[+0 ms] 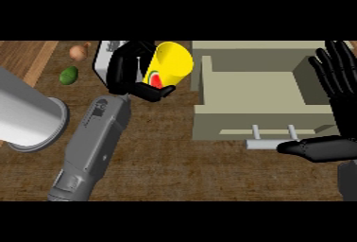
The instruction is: Pick up the cup, place it into the drawer and close the drawer
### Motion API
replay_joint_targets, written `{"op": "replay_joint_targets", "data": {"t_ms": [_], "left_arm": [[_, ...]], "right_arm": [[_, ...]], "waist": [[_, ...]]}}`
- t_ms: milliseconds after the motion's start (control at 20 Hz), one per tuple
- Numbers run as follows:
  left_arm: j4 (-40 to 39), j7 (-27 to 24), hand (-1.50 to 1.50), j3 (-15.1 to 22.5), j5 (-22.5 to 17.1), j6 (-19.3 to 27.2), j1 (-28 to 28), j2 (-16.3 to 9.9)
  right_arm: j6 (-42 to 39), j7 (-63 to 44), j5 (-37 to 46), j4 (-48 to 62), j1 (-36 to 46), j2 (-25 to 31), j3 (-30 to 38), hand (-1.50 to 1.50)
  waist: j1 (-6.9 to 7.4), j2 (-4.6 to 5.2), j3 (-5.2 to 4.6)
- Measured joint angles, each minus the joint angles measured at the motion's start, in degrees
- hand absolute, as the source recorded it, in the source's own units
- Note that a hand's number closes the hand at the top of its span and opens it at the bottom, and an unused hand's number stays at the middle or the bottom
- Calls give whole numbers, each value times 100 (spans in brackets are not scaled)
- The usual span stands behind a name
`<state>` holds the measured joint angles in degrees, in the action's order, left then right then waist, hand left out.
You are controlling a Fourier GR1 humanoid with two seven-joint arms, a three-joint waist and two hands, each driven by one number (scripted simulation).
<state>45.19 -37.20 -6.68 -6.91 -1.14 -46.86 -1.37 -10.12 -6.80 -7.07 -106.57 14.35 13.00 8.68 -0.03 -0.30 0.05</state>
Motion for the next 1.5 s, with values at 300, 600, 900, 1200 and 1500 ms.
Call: {"op": "replay_joint_targets", "data": {"t_ms": [300, 600, 900, 1200, 1500], "left_arm": [[281, 1092, 150, 482, -97, 804, -914, 104], [-444, 1823, 150, 909, -351, 1618, -2015, 129], [-1588, 2192, 150, 1264, -619, 2024, -2737, 135], [-2395, 2460, 150, 1839, -841, 2002, -3024, 136], [-2731, 2569, -150, 2414, -1004, 1709, -2919, 137]], "right_arm": [[18, 109, 74, 150, 82, -36, -19, -150], [-95, 201, -7, 250, 140, 30, 49, -150], [-159, 255, -58, 360, 300, 69, 74, -150], [-198, 238, -57, 366, 466, -1, -90, -150], [-256, 290, -74, 426, 633, -58, -206, -150]], "waist": [[-46, 18, -1], [-176, 55, 0], [-350, 111, 4], [-624, 178, 8], [-899, 253, 9]]}}
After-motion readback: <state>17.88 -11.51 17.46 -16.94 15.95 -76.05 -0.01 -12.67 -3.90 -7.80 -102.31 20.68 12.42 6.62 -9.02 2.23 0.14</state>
